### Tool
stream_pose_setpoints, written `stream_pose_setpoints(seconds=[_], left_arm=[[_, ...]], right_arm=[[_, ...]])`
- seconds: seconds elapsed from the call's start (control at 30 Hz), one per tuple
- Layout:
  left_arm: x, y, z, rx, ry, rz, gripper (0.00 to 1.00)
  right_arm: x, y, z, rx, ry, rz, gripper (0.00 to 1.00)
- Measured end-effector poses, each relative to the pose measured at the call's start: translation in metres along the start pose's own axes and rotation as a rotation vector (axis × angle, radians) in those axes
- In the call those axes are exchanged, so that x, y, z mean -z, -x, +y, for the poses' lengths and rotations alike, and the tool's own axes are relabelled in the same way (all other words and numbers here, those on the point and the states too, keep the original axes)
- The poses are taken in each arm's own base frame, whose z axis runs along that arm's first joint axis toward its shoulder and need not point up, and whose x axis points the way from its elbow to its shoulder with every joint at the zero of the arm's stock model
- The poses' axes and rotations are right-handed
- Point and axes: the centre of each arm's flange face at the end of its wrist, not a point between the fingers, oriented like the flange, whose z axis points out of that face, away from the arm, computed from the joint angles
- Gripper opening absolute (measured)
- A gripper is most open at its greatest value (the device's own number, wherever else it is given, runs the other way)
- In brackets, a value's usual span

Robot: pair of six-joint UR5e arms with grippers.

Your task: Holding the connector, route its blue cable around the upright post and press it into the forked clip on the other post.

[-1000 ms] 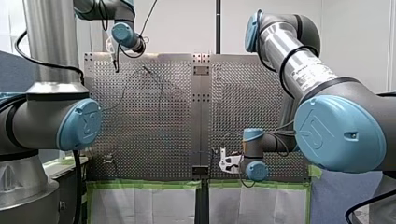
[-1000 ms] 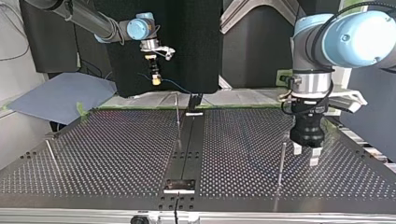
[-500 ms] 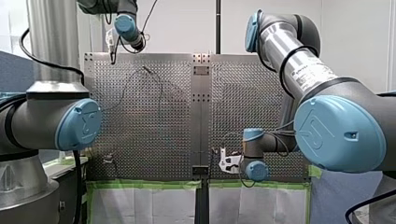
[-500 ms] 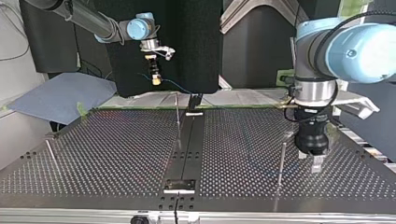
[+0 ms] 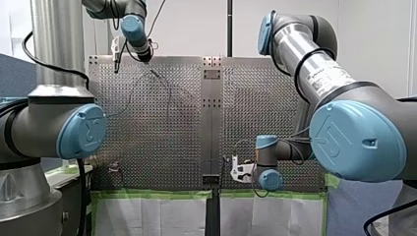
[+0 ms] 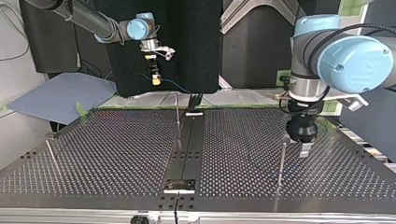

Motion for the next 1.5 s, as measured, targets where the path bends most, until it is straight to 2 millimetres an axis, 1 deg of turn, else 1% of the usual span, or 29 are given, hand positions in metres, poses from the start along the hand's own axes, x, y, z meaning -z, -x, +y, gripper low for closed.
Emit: stream_pose_setpoints(seconds=[0.2,0.4,1.5], left_arm=[[0.001,-0.013,-0.002,-0.015,0.0,0.074,1.0],[0.007,-0.02,-0.002,-0.025,0.002,0.134,1.0],[0.013,-0.022,-0.007,-0.041,0.029,0.147,1.0]], right_arm=[[0.0,0.0,0.0,-0.001,0.001,0.0,0.0],[0.0,0.0,0.001,-0.002,0.001,0.0,0.0],[0.0,0.0,0.0,-0.003,-0.002,-0.003,0.0]])
